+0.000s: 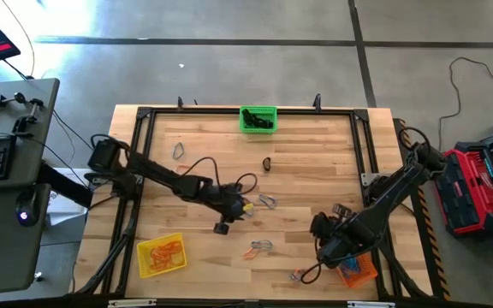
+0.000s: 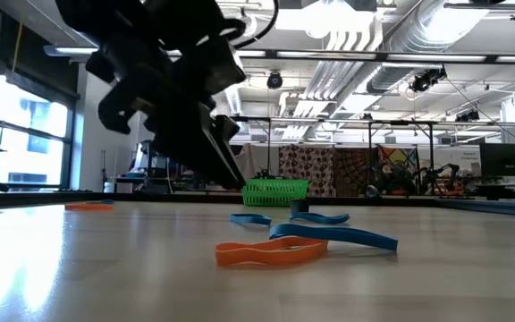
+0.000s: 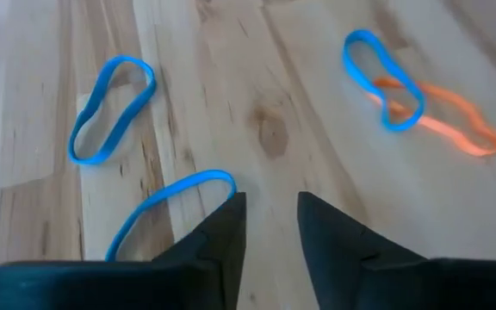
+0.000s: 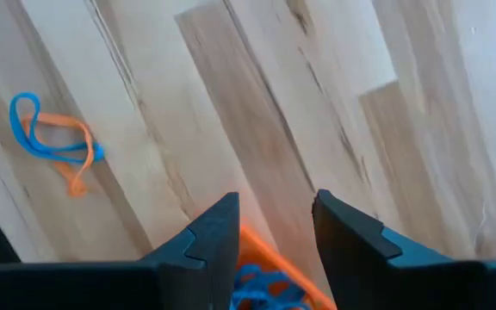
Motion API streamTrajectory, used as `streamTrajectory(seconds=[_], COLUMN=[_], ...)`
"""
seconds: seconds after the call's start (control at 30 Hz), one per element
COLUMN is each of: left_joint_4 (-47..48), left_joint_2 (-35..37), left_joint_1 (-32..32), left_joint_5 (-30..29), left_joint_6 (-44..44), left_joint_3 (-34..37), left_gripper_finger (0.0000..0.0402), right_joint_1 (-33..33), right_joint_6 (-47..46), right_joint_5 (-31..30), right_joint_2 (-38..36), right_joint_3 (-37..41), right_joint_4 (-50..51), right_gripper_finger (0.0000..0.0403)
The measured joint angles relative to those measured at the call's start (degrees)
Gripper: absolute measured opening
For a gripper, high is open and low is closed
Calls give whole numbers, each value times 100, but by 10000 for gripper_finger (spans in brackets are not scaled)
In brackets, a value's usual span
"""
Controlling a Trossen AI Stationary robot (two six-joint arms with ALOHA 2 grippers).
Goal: Sort rubber bands into baskets
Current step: Put the blue rubber band into the orange bin
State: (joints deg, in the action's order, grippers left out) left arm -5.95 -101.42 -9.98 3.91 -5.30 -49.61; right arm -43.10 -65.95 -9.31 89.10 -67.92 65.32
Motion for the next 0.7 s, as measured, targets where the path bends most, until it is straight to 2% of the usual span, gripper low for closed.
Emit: streamTrajectory(seconds=[0.17, 0.43, 0.53, 0.7], left_joint_4=[2, 11, 41, 63], left_joint_2=[-336, -669, -667, -667], left_joint_1=[17, 181, 202, 212], left_joint_5=[-426, -458, -379, -135], left_joint_6=[-157, -269, -291, -382], left_joint_3=[-141, -295, -295, -295], left_gripper_finger=[112, 107, 81, 10], right_joint_1=[120, 320, 378, 522], right_joint_6=[296, 823, 1107, 1709], right_joint_5=[-282, -711, -1023, -1502], right_joint_2=[0, 2, 2, 4], right_joint_3=[0, 0, 0, 20], right_joint_4=[-162, -634, -824, -1284], right_gripper_finger=[138, 138, 138, 138])
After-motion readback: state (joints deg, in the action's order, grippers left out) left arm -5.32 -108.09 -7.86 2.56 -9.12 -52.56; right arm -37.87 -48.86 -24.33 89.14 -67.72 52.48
